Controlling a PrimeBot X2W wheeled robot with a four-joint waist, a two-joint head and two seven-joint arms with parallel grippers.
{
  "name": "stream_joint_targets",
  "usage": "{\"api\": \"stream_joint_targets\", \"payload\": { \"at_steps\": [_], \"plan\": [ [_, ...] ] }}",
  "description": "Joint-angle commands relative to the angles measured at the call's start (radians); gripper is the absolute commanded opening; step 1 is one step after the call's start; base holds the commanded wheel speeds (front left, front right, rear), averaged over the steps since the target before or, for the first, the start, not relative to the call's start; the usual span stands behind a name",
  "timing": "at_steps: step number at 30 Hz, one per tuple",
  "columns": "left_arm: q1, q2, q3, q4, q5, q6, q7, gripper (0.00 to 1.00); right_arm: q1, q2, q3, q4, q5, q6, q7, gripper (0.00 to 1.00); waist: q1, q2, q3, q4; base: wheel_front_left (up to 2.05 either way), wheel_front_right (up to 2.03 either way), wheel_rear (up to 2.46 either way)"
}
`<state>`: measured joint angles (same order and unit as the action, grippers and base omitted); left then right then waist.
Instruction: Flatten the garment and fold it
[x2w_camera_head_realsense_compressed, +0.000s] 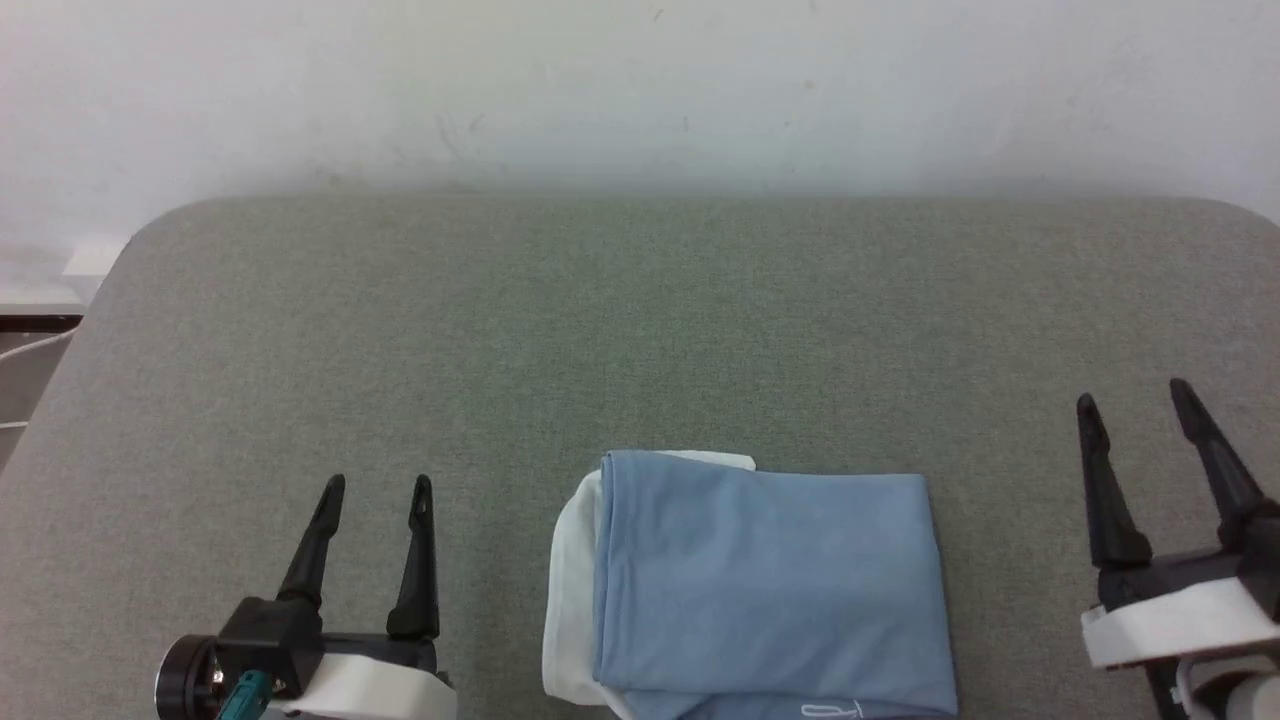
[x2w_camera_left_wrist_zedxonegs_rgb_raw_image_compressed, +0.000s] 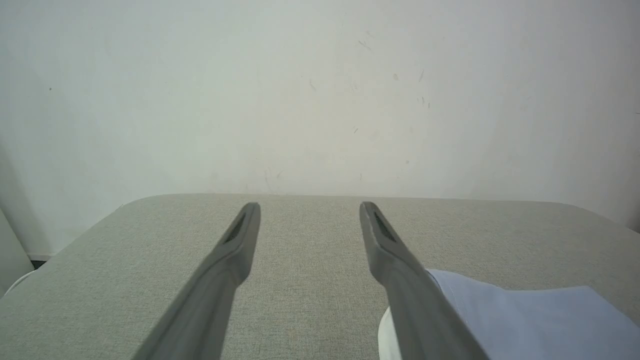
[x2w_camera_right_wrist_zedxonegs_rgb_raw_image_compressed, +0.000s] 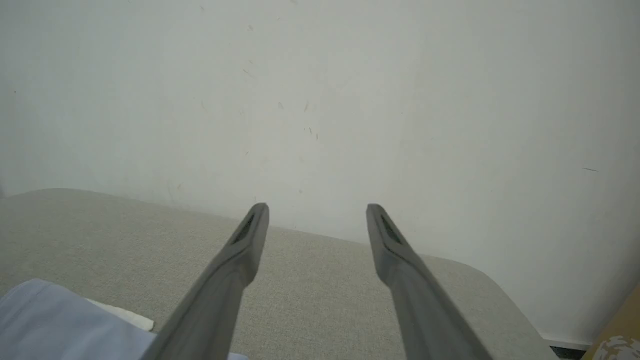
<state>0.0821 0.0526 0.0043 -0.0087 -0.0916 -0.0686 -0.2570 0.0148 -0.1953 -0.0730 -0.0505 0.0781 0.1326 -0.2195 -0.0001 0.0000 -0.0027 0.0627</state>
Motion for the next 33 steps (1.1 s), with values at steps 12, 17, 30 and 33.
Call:
{"api": "stream_joint_targets", "payload": {
  "at_steps": [12,17,30,33],
  "plan": [
    [0.01,-0.002,-0.014,-0.007,0.016,-0.007,-0.005,1.0,0.064,0.071,0.01,-0.002,-0.028,-0.002,-0.026,1.0,0.0001,0.0,0.007,-0.008,0.0,0.0,0.0],
    [0.006,-0.002,-0.017,-0.003,0.012,-0.009,-0.005,1.0,0.063,0.043,0.03,0.005,-0.033,-0.002,0.012,1.0,0.0001,0.0,0.015,-0.009,0.0,0.0,0.0],
    [-0.033,-0.002,-0.035,-0.013,0.017,-0.012,-0.005,1.0,0.016,-0.086,0.13,0.019,0.286,-0.002,0.502,1.0,0.0001,0.0,0.103,0.022,0.0,0.0,0.0],
    [-0.049,-0.002,-0.044,-0.01,0.015,-0.013,-0.005,1.0,-0.004,-0.111,0.156,0.031,0.432,-0.002,0.663,1.0,0.0001,0.0,0.129,0.037,0.0,0.0,0.0]
  ]
}}
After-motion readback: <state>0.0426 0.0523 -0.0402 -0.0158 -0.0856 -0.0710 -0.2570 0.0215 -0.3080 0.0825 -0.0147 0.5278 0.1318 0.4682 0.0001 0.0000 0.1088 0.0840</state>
